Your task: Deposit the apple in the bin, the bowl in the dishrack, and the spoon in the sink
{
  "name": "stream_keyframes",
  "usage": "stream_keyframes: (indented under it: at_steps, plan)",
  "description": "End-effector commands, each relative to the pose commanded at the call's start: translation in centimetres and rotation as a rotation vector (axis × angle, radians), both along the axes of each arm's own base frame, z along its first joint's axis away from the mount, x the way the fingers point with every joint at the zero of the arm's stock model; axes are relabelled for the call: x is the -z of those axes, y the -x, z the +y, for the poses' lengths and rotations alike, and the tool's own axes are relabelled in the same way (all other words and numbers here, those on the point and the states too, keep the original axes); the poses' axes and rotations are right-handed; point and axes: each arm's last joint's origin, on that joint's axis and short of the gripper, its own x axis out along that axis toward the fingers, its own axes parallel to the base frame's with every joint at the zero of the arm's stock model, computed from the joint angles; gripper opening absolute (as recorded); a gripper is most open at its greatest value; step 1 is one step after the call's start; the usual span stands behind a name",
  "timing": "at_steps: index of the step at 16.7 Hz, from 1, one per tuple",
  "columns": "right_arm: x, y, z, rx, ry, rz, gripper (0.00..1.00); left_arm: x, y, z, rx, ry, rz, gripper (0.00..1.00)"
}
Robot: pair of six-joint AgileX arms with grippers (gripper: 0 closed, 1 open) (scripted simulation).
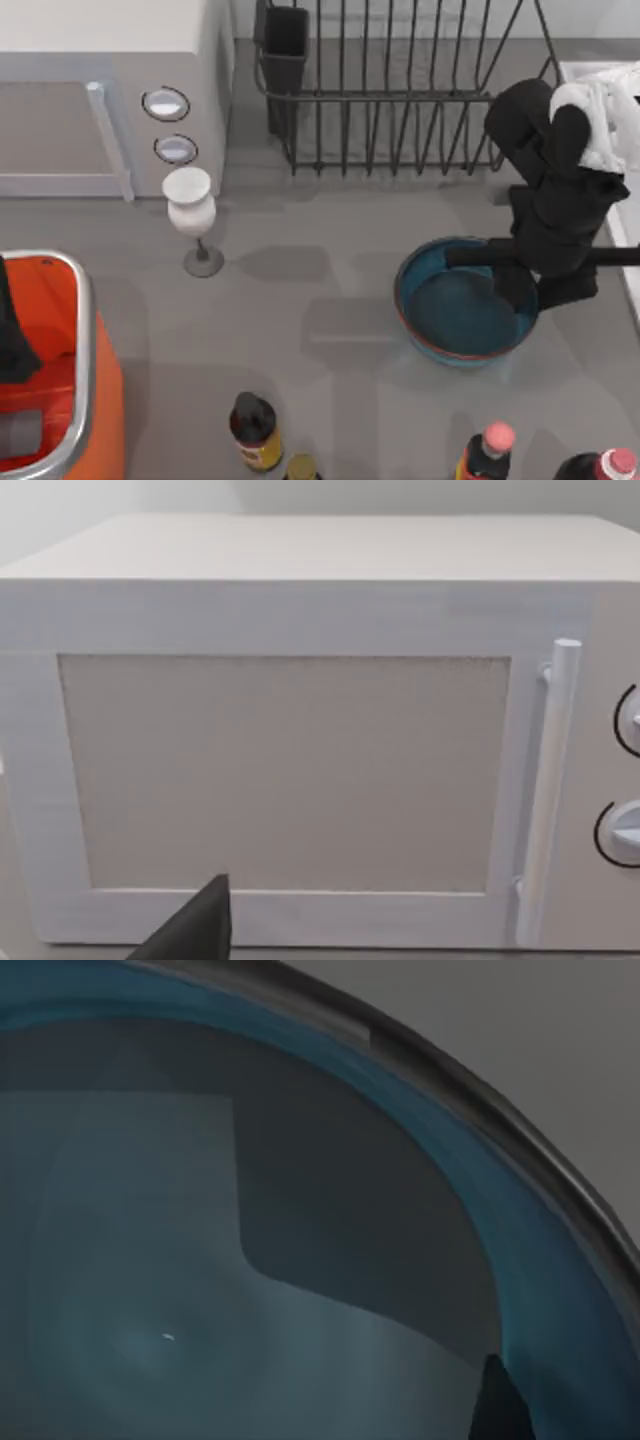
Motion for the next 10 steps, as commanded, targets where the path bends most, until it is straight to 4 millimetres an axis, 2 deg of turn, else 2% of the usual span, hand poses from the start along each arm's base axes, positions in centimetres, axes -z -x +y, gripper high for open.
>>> stream_keyframes:
  at_steps: [3, 8, 10]
  plan:
    - [-2.6, -0.4, 0.1, 0.002, 0.0, -0.001, 0.0, 0.0, 0.0, 0.0, 0.0, 0.0, 0.0, 1.0]
    - [-8.4, 0.0, 0.0, 0.002, 0.006, 0.013, 0.0, 0.0, 0.0, 0.0, 0.0, 0.0, 0.0, 1.0]
    - [-9.5, 0.1, -0.1, 0.002, 0.002, 0.003, 0.0, 0.0, 0.0, 0.0, 0.0, 0.0, 0.0, 1.0]
